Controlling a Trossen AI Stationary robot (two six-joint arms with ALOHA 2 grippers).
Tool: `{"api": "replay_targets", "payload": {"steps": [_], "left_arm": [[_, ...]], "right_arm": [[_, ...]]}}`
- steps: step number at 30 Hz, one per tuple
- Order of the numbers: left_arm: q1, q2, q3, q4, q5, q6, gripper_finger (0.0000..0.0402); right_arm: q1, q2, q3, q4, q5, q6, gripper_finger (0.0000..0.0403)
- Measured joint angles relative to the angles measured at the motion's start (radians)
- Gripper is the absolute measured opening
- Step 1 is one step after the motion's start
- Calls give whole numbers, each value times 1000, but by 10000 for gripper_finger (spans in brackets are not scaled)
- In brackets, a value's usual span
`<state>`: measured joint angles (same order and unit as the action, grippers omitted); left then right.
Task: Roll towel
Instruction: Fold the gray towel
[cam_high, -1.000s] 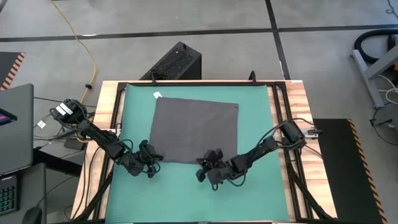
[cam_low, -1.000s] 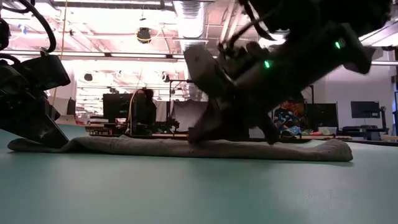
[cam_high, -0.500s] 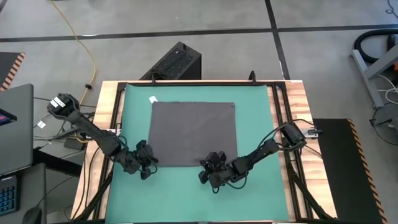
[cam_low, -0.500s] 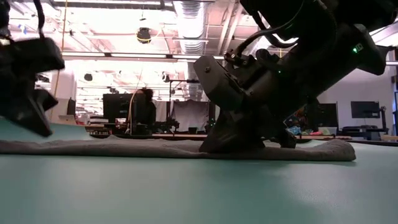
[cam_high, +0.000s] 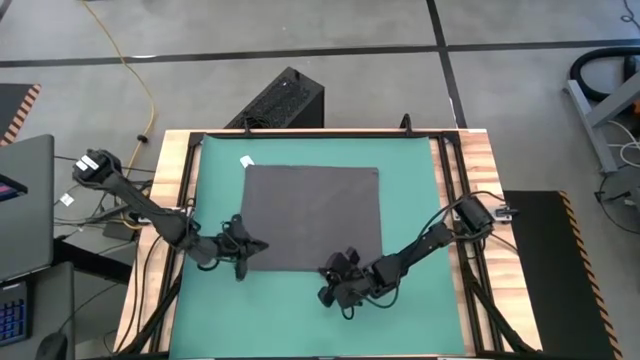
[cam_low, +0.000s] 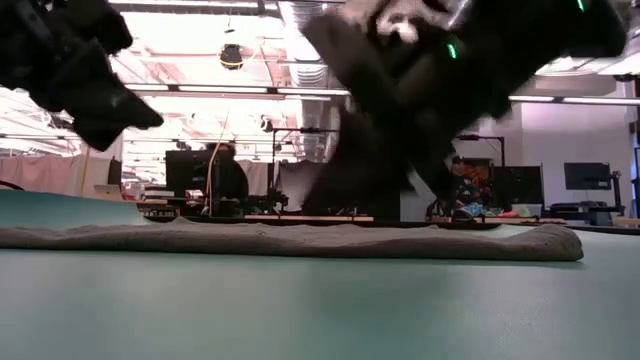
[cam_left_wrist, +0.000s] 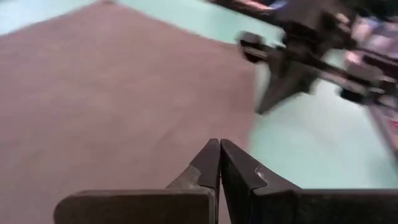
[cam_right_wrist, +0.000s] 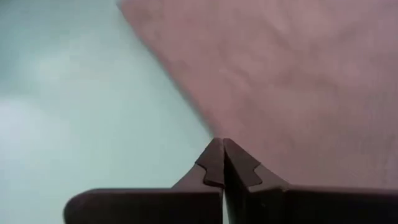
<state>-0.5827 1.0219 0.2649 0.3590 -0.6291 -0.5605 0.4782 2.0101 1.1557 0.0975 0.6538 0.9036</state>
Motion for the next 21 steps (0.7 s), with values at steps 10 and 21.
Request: {"api": "replay_targets", "payload": {"steps": [10,21], "left_arm": [[70,290,12,295,152,87,0],[81,339,64,301,168,138,0]], "right_arm": [[7,-113,153,-413,-151,-58,95],[115,-143,274,-1045,-187,-48,246]]}}
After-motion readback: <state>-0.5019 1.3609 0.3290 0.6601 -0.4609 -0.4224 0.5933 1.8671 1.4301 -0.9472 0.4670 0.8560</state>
